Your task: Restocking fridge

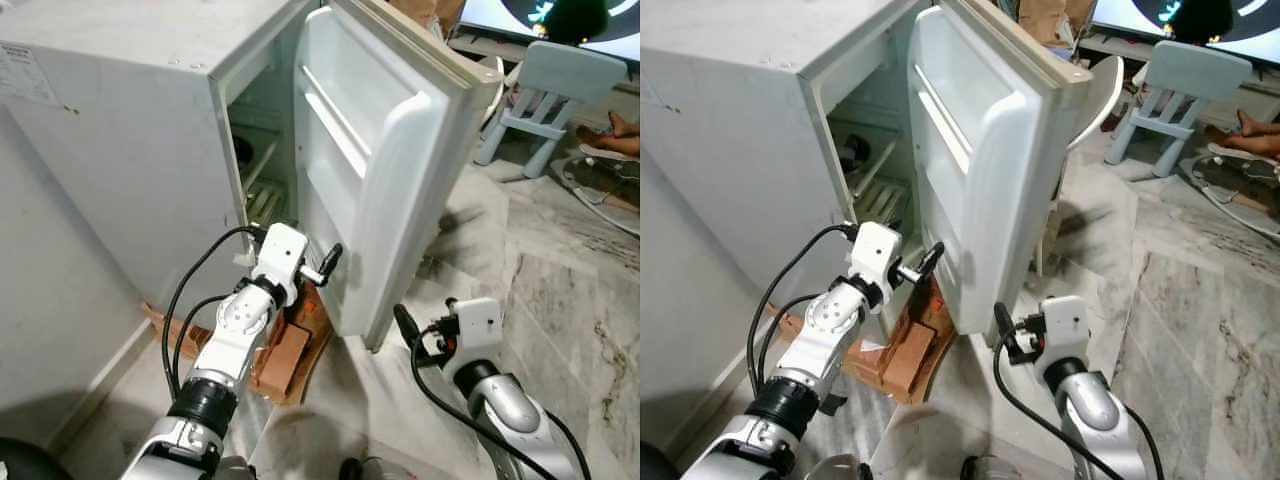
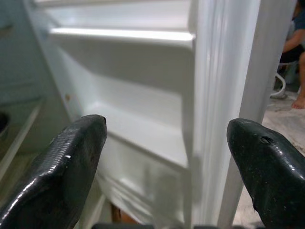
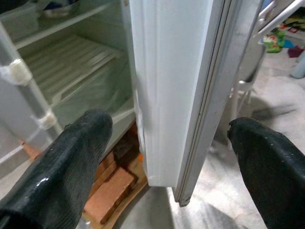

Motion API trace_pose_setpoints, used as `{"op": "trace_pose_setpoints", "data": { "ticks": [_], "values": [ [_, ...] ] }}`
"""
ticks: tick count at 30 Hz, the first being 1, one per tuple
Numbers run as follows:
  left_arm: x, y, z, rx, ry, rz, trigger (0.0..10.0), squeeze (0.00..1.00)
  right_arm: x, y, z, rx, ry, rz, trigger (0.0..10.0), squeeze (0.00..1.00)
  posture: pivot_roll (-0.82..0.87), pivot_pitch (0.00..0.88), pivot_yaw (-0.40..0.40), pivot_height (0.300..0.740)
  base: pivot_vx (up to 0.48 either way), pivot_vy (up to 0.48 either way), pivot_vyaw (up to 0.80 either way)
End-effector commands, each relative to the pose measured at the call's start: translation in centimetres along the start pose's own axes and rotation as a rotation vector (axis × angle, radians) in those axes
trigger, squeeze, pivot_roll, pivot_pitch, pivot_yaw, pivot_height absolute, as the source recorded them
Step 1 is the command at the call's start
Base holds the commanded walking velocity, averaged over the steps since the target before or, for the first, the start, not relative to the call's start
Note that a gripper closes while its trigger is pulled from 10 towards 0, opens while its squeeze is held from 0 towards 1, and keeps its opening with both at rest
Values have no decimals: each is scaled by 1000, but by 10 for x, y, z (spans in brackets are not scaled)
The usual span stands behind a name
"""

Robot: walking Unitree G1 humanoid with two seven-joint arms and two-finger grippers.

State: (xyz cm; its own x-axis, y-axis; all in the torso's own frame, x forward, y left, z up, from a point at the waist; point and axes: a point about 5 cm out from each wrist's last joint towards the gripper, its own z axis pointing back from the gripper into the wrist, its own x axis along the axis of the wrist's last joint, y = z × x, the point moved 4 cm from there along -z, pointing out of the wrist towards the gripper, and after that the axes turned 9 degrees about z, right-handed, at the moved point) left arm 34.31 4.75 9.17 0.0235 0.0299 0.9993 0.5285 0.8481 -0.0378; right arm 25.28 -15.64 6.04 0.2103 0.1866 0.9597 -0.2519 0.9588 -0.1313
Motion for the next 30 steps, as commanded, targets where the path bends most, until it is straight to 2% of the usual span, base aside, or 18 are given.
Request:
{"op": "trace_pose_setpoints", "data": {
  "ticks": [1,5,10,11,17,23,26,30],
  "values": [
    [5,-8,0,-30,-22,-3,10000,0,-3,-4,1,-14,5,4,10000,0,49,7,-24,740,322,-352,0],
    [-2,-8,7,-24,-6,13,10000,0,-5,-5,0,-25,14,-6,10000,0,49,1,-18,740,321,-352,-294],
    [-10,5,19,19,24,-3,10000,0,-4,-5,-5,-26,2,0,10000,0,72,0,-8,740,332,-343,-800],
    [-10,13,26,43,31,-13,10000,0,0,-5,-10,-34,-14,-1,10000,0,87,0,-1,740,330,-345,-538],
    [-10,28,45,104,47,-34,10000,0,11,0,-21,-21,-56,19,10000,0,120,7,9,740,348,-327,0],
    [-2,30,46,108,42,-37,10000,0,23,-2,-31,-27,-94,26,10000,0,121,17,7,740,368,-307,0],
    [4,25,35,83,35,-43,10000,0,27,-1,-37,-29,-102,25,10000,0,114,8,-4,740,380,-290,0],
    [9,22,29,74,26,-48,10000,0,27,1,-39,-26,-107,25,10000,0,107,2,-7,740,383,-285,0]
  ]
}}
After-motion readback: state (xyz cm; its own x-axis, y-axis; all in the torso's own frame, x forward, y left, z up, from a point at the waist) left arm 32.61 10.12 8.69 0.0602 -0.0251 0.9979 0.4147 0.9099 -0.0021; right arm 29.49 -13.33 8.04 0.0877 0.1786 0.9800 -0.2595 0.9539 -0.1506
